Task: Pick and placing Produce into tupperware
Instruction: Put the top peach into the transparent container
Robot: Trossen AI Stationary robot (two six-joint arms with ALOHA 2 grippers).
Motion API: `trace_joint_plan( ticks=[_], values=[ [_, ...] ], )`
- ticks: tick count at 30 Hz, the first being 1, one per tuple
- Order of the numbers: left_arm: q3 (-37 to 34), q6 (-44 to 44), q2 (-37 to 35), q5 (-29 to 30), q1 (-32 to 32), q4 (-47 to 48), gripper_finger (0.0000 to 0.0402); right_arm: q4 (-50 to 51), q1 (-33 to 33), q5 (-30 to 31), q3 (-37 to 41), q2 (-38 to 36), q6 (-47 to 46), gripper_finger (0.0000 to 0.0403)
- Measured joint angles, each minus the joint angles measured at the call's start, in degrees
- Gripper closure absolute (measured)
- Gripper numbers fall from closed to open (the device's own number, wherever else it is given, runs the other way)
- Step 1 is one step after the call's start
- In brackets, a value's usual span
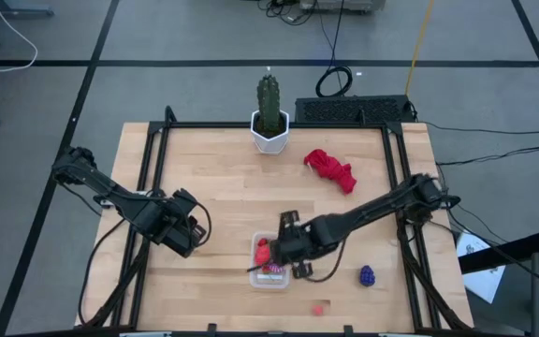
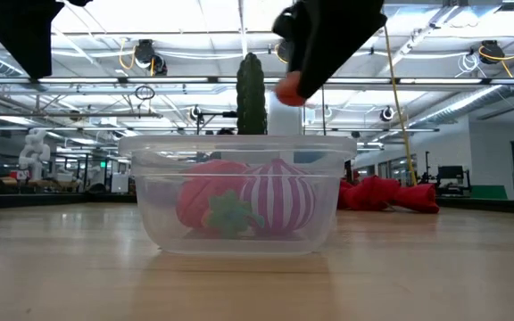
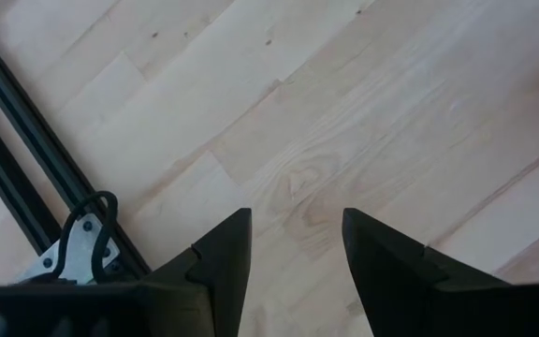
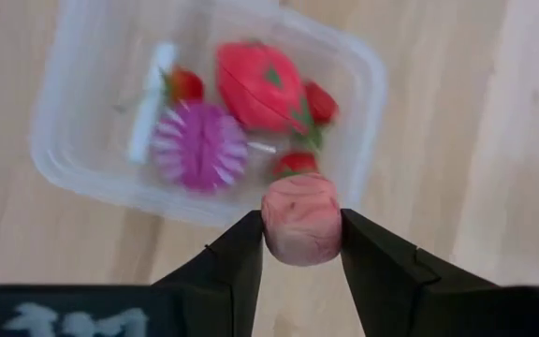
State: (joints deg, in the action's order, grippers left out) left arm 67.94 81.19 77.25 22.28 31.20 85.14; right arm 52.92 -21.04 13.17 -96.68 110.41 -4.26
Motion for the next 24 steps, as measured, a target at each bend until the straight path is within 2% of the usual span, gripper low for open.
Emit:
trace_joint_plan(
  ticks=[7,10,14,24],
  values=[
    [0.0,0.0,0.0,-0.4,0.0,0.0,0.0227,9.0,-1.1,0.0,-13.8,11.3,5.2,0.0273],
    [0.0,0.0,0.0,-0.7,0.0,0.0,0.0226,10.6,-0.7,-0.7,-17.4,14.2,5.4,0.0273],
    [0.0,-0.5,0.0,-0.8,0.0,-0.1,0.0226,10.4,0.0,-4.4,-18.0,15.9,5.8,0.0273],
    [0.0,-1.4,0.0,-0.8,0.0,-0.2,0.0226,10.2,1.7,-4.4,-18.0,16.1,6.0,0.0272]
  ],
)
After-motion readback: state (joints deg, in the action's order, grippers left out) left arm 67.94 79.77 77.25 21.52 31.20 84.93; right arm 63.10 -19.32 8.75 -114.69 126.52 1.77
